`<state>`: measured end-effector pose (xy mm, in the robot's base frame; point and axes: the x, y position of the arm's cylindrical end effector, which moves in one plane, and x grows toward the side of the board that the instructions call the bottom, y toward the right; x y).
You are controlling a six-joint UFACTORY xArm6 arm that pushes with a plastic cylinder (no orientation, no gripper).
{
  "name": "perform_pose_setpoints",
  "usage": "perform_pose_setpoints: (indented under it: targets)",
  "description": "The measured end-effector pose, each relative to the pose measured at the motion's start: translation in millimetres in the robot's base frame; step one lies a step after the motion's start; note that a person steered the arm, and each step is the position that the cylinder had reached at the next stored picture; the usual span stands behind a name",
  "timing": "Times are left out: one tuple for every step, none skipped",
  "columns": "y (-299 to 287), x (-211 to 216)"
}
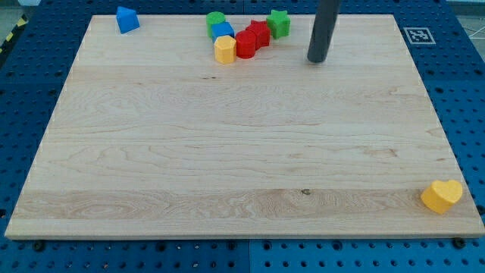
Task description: Push the green star and red star along with red circle towards the center of the board
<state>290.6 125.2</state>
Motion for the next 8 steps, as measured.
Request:
perform_pose_setpoints:
  targets:
    - [-18, -63]
    - [-53, -99]
    - [-68, -99]
    - [-108, -98]
    - [-117, -97]
    - [-136, -97]
    - [-111, -97]
    - [-90, -97]
